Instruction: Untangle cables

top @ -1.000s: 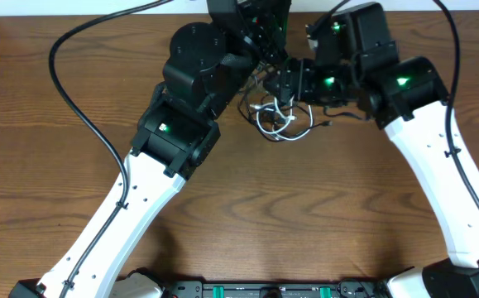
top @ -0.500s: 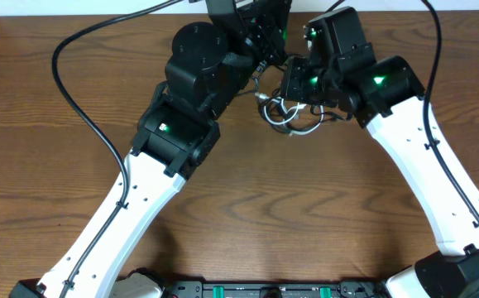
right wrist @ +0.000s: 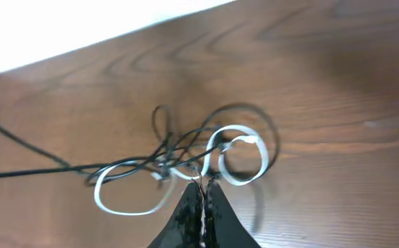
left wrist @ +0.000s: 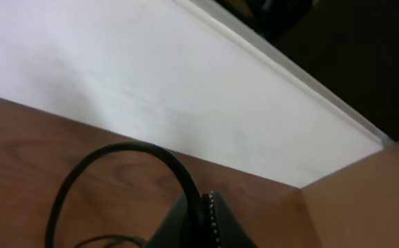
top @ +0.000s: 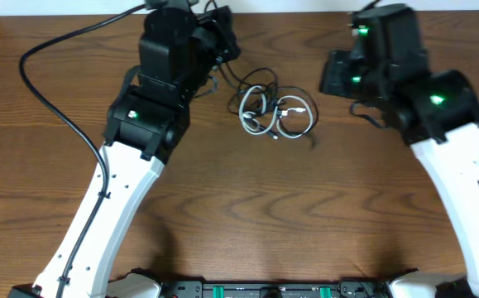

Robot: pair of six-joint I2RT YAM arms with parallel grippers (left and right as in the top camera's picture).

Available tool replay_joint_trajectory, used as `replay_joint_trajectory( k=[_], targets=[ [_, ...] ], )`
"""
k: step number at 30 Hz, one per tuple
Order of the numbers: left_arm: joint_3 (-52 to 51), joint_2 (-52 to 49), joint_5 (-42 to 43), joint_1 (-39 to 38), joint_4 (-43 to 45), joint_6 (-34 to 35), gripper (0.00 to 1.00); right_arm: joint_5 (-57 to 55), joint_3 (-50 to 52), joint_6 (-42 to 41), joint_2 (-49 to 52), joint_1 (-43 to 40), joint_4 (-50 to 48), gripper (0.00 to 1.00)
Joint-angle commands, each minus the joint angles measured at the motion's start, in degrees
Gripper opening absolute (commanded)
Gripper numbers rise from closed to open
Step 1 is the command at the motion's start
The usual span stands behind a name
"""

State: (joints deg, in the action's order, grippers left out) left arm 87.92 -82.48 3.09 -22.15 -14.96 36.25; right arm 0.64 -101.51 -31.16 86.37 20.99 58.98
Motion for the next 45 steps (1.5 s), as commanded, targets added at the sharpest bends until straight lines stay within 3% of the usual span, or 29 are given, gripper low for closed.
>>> replay_joint_trajectory(
  k=[1, 3, 6, 10, 18, 24, 30, 34, 36, 41, 45],
  targets=[
    [0.7, 0.9, 4.0, 0.1, 2.0, 2.7, 0.08, 1.2, -0.4, 1.3, 0.2, -0.9, 0.9, 0.22],
    [0.7, 0.9, 7.5, 0.1, 5.3, 5.2, 0.07, 7.0, -0.4, 4.0, 1.0, -0.2, 1.0, 0.42],
    [0.7, 0.9, 9.6, 0.1, 9.0, 8.5, 0.07, 11.9, -0.4, 8.4, 2.7, 1.8, 0.6, 0.57],
    [0.7, 0.9, 9.6, 0.1, 11.7, 13.1, 0.07, 12.0, -0.4, 7.5, 5.6, 5.4, -0.6, 0.60],
    [0.7, 0.9, 9.6, 0.1, 13.5, 15.3, 0.08, 11.9, -0.4, -2.7, 10.7, 11.5, -6.0, 0.55],
    [0.7, 0.9, 9.6, 0.1, 13.4, 15.3, 0.08, 9.9, -0.4, -3.9, 14.2, 13.6, -9.2, 0.57],
    [0.7, 0.9, 9.6, 0.1, 13.3, 15.3, 0.07, 10.0, -0.4, -5.3, 18.3, 13.8, -9.9, 0.46],
    [0.7, 0.9, 9.6, 0.1, 13.3, 15.3, 0.08, 7.3, -0.4, -5.2, 19.7, 13.8, -12.7, 0.21],
    [0.7, 0.9, 9.6, 0.1, 13.0, 15.3, 0.08, 5.0, -0.4, -5.2, 19.7, 13.8, -13.3, 0.02],
    [0.7, 0.9, 8.8, 0.2, 8.7, 13.7, 0.08, 4.1, -0.4, -4.7, 16.9, 13.5, -12.7, 0.01],
    [0.7, 0.9, 1.6, 0.3, 2.5, 10.4, 0.07, 4.1, -0.4, 1.7, 11.7, 12.5, -10.4, 0.01]
  ],
)
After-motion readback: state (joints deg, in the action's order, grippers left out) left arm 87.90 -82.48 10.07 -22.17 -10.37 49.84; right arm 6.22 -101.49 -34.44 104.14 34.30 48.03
